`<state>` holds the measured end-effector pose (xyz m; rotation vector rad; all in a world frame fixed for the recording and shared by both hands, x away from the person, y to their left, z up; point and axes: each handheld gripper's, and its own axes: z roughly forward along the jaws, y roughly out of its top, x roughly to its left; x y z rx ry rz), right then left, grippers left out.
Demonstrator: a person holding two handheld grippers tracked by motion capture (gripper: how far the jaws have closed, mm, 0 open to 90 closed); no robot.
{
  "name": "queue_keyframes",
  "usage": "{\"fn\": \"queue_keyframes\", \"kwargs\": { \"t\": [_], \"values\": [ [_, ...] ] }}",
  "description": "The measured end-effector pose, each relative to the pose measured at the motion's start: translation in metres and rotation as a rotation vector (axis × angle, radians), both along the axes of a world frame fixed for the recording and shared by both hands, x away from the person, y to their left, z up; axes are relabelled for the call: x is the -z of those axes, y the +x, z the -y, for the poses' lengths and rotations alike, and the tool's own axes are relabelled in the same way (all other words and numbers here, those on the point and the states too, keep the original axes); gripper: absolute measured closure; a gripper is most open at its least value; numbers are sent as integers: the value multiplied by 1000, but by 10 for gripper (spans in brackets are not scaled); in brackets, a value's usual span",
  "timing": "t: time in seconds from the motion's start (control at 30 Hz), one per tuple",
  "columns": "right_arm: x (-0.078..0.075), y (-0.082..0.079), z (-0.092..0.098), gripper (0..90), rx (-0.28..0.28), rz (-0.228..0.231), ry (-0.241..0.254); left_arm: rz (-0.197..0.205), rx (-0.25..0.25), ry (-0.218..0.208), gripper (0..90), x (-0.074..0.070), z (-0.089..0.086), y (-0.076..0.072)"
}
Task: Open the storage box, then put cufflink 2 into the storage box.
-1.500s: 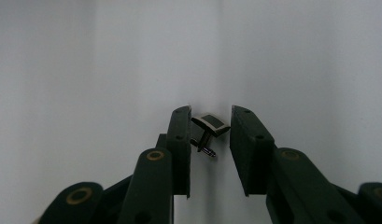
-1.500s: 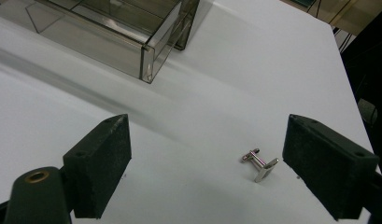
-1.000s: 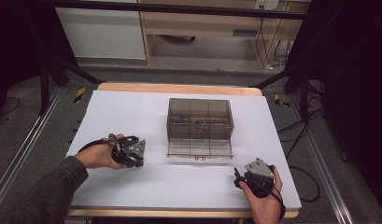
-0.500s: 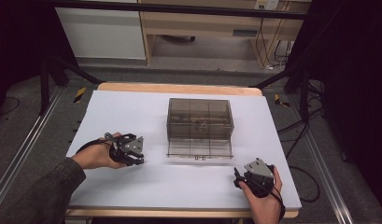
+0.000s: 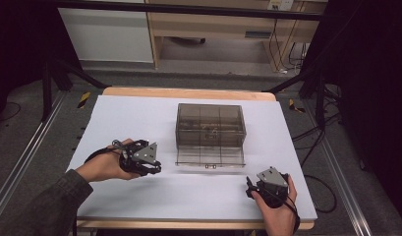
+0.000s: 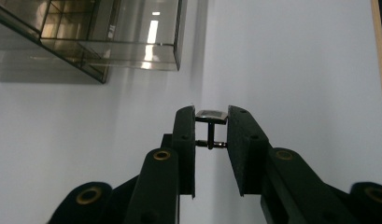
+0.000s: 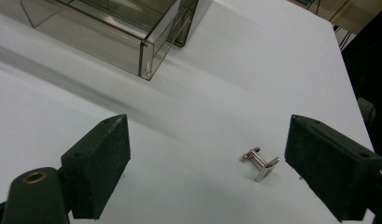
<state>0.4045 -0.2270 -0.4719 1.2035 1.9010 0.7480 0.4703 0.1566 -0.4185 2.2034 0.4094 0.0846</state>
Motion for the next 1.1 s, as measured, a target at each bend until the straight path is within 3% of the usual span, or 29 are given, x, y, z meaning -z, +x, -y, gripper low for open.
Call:
{"fn": "queue_keyframes", "kwargs": {
  "t": [0.03, 0.1, 0.7, 1.1],
  "values": [
    [0, 0, 0, 144, 1, 0, -1, 6, 2, 10, 731, -2, 1, 1],
    [0, 0, 0, 143, 0, 0, 0, 3, -15, -28, 731, -3, 5, 1],
    [0, 0, 1, 138, 5, 1, -2, 66, -12, -13, 732, -27, 36, 11],
    [0, 0, 1, 136, 6, 6, 0, 88, -17, -38, 731, -40, 59, 20]
  ]
}}
